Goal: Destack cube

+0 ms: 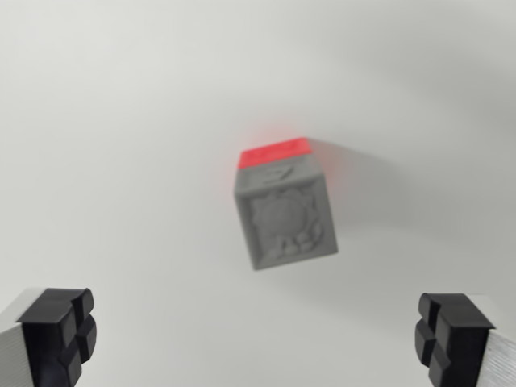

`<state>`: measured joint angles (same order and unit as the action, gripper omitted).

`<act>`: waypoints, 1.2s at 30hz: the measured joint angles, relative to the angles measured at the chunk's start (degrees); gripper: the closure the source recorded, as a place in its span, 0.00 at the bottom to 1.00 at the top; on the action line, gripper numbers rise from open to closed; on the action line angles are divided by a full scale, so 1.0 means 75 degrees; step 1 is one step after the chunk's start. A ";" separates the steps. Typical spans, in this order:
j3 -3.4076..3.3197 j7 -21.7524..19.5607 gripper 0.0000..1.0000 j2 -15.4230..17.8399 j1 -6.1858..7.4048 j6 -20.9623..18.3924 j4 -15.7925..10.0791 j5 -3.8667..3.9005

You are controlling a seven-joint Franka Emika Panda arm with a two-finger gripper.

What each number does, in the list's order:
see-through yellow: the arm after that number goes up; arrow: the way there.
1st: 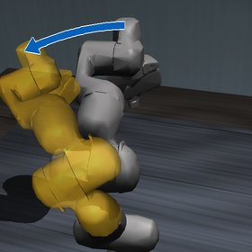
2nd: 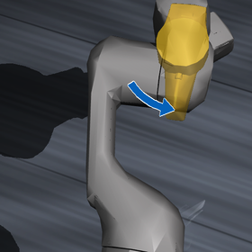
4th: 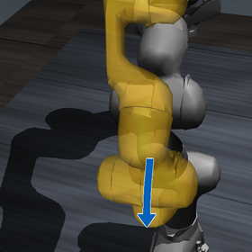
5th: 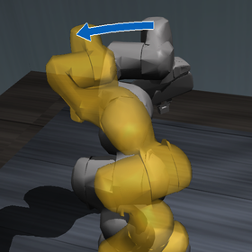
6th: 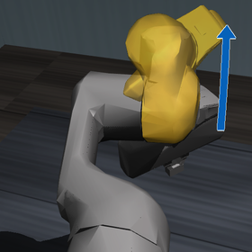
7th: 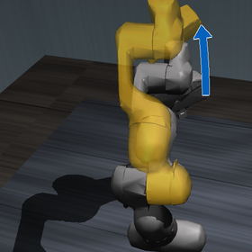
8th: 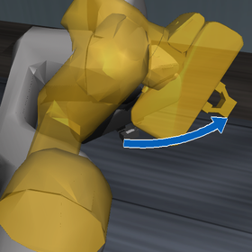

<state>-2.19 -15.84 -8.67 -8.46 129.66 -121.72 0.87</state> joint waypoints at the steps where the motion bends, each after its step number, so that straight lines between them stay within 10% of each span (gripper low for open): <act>1: 0.0000 0.0225 0.00 -0.0019 -0.0035 0.0084 -0.0060 -0.0014; 12: 0.0000 0.2474 0.00 -0.0265 -0.0408 0.0889 -0.0575 -0.0155; 36: 0.0038 0.2664 0.00 -0.1723 -0.0440 0.2504 -0.0735 -0.0230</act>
<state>-1.91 4.14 -21.59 -11.76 148.45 -127.24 -0.86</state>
